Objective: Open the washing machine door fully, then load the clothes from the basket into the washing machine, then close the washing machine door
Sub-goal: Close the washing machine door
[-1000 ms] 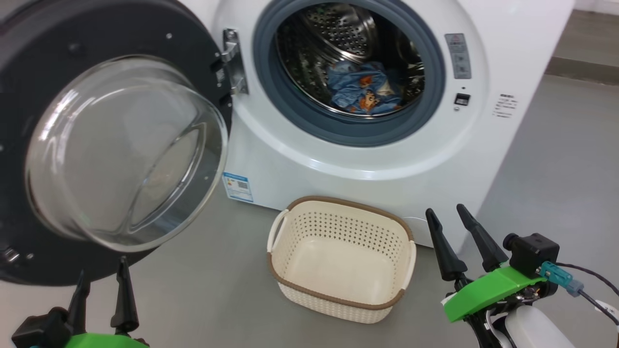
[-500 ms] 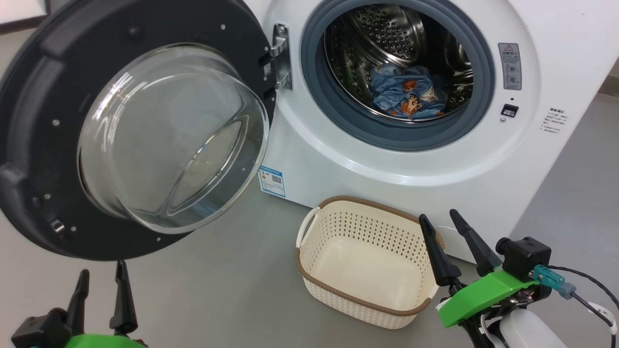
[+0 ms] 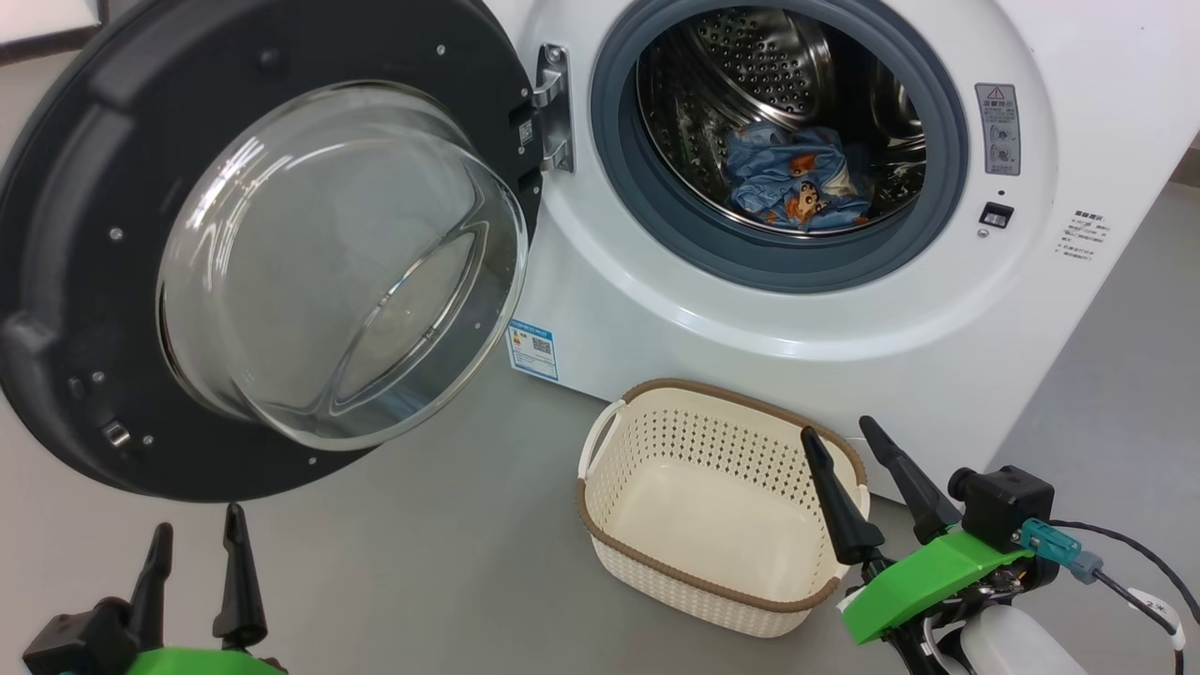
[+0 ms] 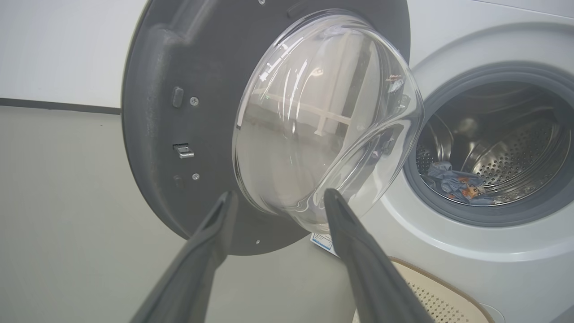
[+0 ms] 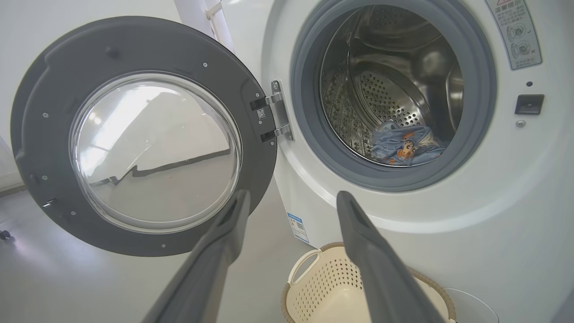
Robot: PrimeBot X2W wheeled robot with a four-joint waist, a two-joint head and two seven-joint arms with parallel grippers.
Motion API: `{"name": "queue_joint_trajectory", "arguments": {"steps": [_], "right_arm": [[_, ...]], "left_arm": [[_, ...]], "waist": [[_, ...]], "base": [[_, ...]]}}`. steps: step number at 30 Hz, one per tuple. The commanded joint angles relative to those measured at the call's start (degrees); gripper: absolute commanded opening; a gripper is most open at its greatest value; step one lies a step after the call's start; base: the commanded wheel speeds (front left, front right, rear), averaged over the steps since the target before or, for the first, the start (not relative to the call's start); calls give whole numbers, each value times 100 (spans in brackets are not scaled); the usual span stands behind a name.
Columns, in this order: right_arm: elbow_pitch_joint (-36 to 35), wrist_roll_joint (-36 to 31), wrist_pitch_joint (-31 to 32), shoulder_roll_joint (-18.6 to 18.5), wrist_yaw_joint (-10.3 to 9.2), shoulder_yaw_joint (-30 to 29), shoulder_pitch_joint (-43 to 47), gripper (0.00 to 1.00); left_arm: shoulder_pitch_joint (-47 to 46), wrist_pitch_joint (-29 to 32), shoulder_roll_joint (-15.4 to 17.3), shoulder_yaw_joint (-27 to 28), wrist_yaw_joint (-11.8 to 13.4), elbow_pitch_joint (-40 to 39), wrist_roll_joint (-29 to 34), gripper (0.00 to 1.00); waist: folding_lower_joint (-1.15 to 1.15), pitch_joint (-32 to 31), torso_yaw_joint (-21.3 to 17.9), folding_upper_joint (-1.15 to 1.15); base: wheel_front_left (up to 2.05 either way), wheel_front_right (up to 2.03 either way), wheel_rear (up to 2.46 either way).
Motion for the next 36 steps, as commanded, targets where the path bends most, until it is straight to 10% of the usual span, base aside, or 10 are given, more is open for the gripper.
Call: {"name": "queue_joint_trajectory", "arguments": {"steps": [1, 21, 22, 25, 36], "right_arm": [[-110, 45, -29, -41, 32, 102, -177, 100], [-112, 52, -29, -85, 32, 117, -159, 100], [-113, 50, -29, -87, 32, 111, -160, 100], [-118, 42, -29, -91, 32, 81, -159, 100], [-99, 32, -29, -105, 32, 78, -178, 100]], "left_arm": [[-81, -42, 160, 147, 35, -141, -30, 100], [-128, -59, 188, 101, 41, -110, -70, 100], [-136, -60, 196, 100, 31, -114, -74, 87], [-177, -63, 243, 103, 9, -208, -69, 4], [-593, 20, 703, 434, -168, -1333, -375, 0]], "waist": [[0, 10, -1, 0], [0, 68, -11, 0], [0, 73, -9, 0], [0, 86, 8, 0], [0, 87, 19, 0]], "base": [[0, 0, 0], [0, 0, 0], [0, 0, 0], [0, 0, 0], [0, 0, 0]]}}
